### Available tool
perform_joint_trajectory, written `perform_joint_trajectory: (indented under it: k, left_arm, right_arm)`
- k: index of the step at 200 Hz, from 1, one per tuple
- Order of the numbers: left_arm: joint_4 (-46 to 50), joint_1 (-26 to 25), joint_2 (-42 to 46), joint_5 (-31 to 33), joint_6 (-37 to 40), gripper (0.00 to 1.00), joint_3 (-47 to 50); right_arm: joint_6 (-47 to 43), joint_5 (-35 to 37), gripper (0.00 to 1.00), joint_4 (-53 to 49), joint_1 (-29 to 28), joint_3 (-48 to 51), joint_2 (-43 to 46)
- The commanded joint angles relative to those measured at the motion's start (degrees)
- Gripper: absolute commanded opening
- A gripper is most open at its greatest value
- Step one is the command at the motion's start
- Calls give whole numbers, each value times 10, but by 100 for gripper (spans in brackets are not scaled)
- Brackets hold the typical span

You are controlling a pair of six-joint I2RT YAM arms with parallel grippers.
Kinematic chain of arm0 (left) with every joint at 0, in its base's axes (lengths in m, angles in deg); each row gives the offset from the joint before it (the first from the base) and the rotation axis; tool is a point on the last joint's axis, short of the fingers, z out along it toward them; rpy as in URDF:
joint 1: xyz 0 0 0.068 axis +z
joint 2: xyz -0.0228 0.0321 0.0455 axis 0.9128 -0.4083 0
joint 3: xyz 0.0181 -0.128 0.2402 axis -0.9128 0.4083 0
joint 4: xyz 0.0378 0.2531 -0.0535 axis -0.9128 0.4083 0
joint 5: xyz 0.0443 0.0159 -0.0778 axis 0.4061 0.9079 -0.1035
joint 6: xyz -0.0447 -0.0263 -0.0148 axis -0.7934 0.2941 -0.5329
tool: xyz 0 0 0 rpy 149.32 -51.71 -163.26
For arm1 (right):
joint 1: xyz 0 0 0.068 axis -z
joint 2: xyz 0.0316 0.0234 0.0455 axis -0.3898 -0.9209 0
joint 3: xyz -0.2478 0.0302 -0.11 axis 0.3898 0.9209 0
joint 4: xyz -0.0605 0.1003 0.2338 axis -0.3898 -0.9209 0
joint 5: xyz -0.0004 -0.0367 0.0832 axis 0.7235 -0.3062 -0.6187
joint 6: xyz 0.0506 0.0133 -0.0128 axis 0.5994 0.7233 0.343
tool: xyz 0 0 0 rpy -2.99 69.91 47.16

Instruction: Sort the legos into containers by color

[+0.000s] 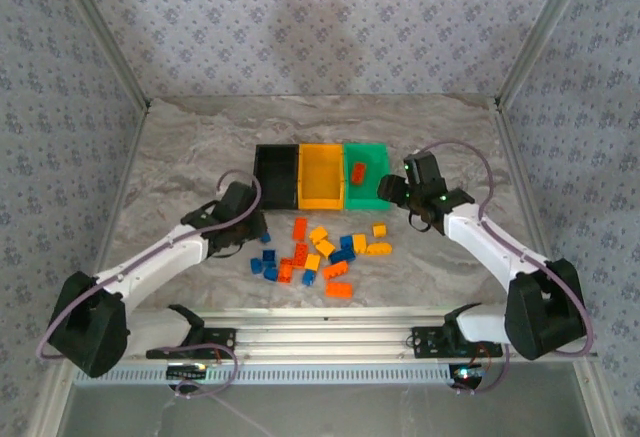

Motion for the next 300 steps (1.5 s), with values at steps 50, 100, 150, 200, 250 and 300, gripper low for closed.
perform_joint_trajectory:
  k: [50, 100, 150, 200, 250, 300]
  left_arm:
    - [-5, -48, -298, 24, 71, 23, -328]
    - [49, -49, -454, 11, 88, 26, -499]
    - [60, -52, -498, -13, 76, 45, -536]
    - [51, -65, -443, -29, 75, 77, -533]
    - [-50, -94, -233, -25, 69, 97, -315]
    - [-64, -101, -34, 23, 39, 99, -94]
  right_arm:
    - [20, 4, 67, -17, 9, 54, 54]
    - [23, 0, 67, -29, 11, 82, 87]
    - [42, -12, 70, -38, 11, 109, 116]
    - [52, -26, 72, -34, -1, 121, 114]
    - [61, -14, 75, 4, -67, 107, 39]
    - [64, 42, 71, 11, -106, 67, -63]
